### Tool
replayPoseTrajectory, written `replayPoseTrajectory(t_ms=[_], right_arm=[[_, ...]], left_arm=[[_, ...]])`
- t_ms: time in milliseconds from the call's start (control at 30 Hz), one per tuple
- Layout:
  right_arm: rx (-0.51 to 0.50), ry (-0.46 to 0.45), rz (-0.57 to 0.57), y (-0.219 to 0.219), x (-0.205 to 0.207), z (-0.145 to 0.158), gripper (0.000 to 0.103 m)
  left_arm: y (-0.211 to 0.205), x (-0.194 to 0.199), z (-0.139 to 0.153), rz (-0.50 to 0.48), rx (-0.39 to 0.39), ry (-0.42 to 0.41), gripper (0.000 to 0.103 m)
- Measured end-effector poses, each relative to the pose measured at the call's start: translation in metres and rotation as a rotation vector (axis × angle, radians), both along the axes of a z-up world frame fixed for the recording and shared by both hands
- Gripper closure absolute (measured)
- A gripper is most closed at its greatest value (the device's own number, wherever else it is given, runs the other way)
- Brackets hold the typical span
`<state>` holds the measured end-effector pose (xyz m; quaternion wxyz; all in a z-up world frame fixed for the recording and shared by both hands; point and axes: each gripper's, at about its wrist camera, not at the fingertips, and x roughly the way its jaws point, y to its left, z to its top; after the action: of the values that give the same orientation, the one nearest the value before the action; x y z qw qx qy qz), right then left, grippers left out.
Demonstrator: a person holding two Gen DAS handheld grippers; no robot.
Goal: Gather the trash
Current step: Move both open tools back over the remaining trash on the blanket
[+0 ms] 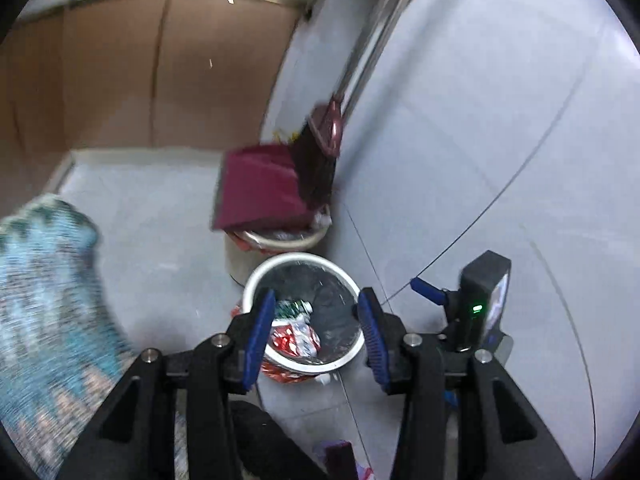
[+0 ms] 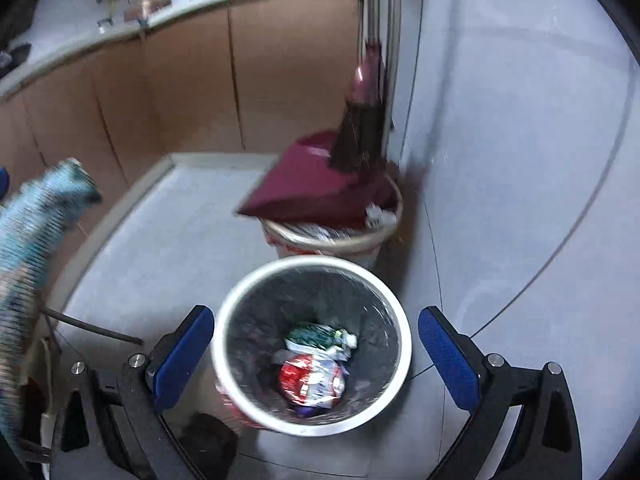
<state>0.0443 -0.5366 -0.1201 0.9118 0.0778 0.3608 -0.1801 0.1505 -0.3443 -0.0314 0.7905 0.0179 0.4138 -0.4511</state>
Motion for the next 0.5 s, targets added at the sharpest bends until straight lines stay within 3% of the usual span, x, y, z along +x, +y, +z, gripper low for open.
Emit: replayPoseTrajectory(t_ms=[167,233,433,500], right_arm=[[0.008,-0.142,0.062,0.052,-0.037,0.066,0.000],[-0.003,-0.194,0.095,0.077,-0.052,0.091,0.000],[-0.035,-0.321,0.229,0.158,-0.095,0.144,0.000],[-0.038,-0.330,0.277,0.182,-0.099,0.155,0.000]], left_arm=[[0.078,-0.041,0.038,0.048,-0.022,-0.094,0.061],[0.110,-0.059,0.047,0.074,-0.022,-0.127,0.049],[0.205,-0.104,0.065,0.190,-0.042,-0.199,0.034],[0.231,-0.111,0.067,0.223,-0.044,-0.206,0.034]])
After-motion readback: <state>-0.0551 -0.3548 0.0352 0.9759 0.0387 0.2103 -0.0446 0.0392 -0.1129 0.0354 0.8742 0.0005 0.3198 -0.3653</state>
